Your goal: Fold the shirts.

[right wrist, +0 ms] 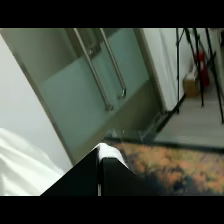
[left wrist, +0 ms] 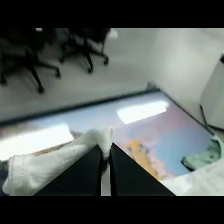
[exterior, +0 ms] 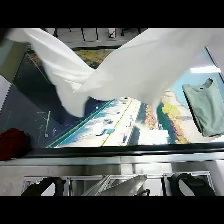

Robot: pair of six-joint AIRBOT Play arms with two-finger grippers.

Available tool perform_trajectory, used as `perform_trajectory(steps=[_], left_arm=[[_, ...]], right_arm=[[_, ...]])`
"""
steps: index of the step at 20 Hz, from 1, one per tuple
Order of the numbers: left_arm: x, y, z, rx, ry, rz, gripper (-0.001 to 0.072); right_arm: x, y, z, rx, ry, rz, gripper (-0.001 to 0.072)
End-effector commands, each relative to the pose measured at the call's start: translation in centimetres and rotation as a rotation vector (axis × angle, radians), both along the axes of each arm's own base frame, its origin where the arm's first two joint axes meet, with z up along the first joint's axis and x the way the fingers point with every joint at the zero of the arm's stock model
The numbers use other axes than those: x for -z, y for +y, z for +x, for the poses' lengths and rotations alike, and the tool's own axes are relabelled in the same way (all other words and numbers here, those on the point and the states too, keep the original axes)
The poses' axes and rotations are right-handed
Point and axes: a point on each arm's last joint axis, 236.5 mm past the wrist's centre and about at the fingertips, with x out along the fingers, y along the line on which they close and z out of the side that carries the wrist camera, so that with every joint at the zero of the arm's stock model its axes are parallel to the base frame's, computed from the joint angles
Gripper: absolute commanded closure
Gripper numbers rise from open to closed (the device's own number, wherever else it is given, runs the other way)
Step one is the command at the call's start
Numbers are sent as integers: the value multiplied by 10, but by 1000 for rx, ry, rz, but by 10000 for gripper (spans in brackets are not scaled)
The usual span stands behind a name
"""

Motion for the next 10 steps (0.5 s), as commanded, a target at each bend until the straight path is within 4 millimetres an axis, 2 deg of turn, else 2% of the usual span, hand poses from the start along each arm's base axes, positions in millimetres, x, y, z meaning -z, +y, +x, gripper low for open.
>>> perform_trajectory(steps=[1, 3, 4, 5, 6, 8, 10], left_arm=[[-81, 34, -103, -192, -249, 1, 687], [-83, 45, -124, -251, -289, 20, 687], [-76, 51, -122, -280, -278, 32, 687], [-63, 56, -112, -299, -242, 45, 687], [-46, 57, -95, -300, -190, 51, 687], [4, 59, -42, -289, -29, 69, 687], [78, 58, 24, -261, 191, 101, 687]], right_arm=[[-59, -4, -75, 68, -201, -71, 694], [-53, -7, -76, 94, -191, -104, 694], [-45, -8, -71, 99, -167, -126, 694], [-34, -10, -59, 99, -126, -140, 694], [-19, -11, -43, 88, -71, -148, 694], [23, -16, -3, 63, 71, -148, 694], [92, -24, 48, 44, 270, -124, 694]])
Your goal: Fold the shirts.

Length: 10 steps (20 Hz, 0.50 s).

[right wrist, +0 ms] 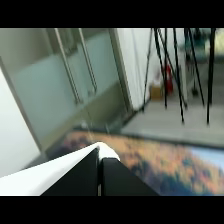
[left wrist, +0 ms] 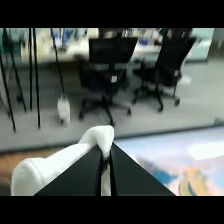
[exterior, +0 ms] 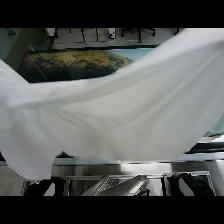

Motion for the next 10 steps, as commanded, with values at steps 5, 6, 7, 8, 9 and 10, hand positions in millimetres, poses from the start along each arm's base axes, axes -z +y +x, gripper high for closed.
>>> perform_trajectory(steps=[5, 6, 7, 8, 9, 10], left_arm=[[324, -40, 183, 142, 738, 147, 687], [376, -46, 199, 157, 830, 170, 687], [426, -51, 214, 164, 916, 190, 687], [468, -57, 225, 178, 991, 195, 687], [505, -64, 236, 193, 1054, 191, 687], [534, -69, 246, 199, 1105, 185, 687]], right_arm=[[310, -37, 151, 89, 658, 102, 693], [361, -43, 165, 131, 727, 110, 694], [408, -52, 178, 175, 795, 117, 694], [445, -57, 188, 197, 856, 130, 694], [473, -58, 198, 207, 907, 163, 693], [495, -59, 205, 215, 943, 181, 694]])
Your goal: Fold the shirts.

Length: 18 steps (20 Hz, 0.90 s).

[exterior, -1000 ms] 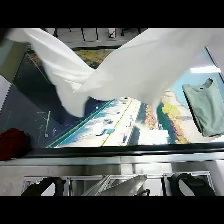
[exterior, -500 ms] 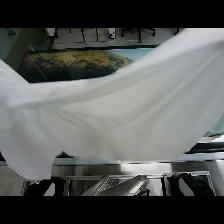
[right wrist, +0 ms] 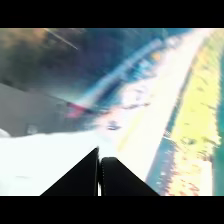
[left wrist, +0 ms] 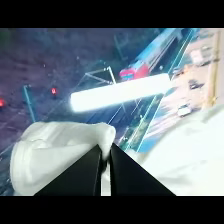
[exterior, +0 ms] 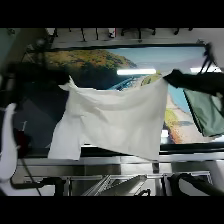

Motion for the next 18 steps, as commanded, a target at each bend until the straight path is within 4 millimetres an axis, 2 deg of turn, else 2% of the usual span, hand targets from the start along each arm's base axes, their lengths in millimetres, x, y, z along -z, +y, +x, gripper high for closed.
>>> perform_trajectory(steps=[1, 3, 5, 6, 7, 8, 9, 11, 13, 15, 17, 18], left_arm=[[136, -22, 25, 42, 232, 27, 687], [154, -27, 38, 47, 266, 23, 687], [147, -27, 44, 42, 288, 13, 686], [135, -21, 45, 44, 290, 12, 595], [122, -16, 44, 49, 291, 12, 249], [105, -6, 42, 42, 291, 10, 14], [90, 9, 37, 30, 295, 11, 18], [58, 54, 22, -8, 285, 14, 17], [46, 107, -7, -70, 326, -1, 18], [50, 140, -47, -112, 426, -113, 18], [68, 159, -79, -139, 515, -239, 18], [79, 164, -89, -152, 540, -291, 18]], right_arm=[[114, -10, 23, 71, 171, 20, 694], [130, -8, 32, 63, 195, 19, 693], [126, -10, 37, 62, 185, 15, 693], [119, -10, 39, 57, 173, 18, 681], [109, -11, 39, 40, 165, 23, 589], [96, -13, 36, 11, 161, 25, 397], [82, -18, 28, -25, 161, 18, 366], [59, -39, 5, -71, 178, -12, 366], [52, -68, -34, -91, 252, -65, 366], [62, -92, -78, -55, 345, -97, 367], [76, -98, -113, -3, 391, -70, 367], [84, -99, -130, 17, 414, -57, 367]])
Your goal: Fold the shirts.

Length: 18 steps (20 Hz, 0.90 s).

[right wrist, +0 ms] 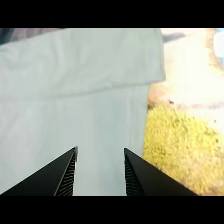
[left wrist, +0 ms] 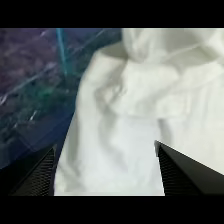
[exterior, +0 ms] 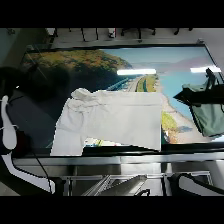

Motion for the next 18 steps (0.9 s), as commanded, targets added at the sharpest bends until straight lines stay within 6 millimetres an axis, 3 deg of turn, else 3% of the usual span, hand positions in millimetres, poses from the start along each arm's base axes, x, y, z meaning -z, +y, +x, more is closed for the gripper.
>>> perform_trajectory(steps=[1, 3, 6, 10, 15, 17, 18], left_arm=[[19, 23, -51, -58, 86, -202, 18], [39, 25, -62, -42, 88, -254, 18], [70, 21, -76, -24, 169, -305, 18], [98, 16, -82, -18, 236, -342, 18], [104, -1, -88, 37, 277, -364, 20], [102, -14, -91, 97, 279, -368, 236], [101, -20, -93, 122, 283, -371, 243]], right_arm=[[27, -9, -71, 55, 130, 18, 368], [44, -6, -96, 90, 177, 47, 368], [60, 4, -117, 103, 222, 79, 368], [63, 8, -120, 102, 232, 89, 368], [63, 8, -120, 102, 232, 88, 368], [64, 8, -121, 99, 231, 86, 368], [64, 7, -121, 98, 233, 82, 368]])
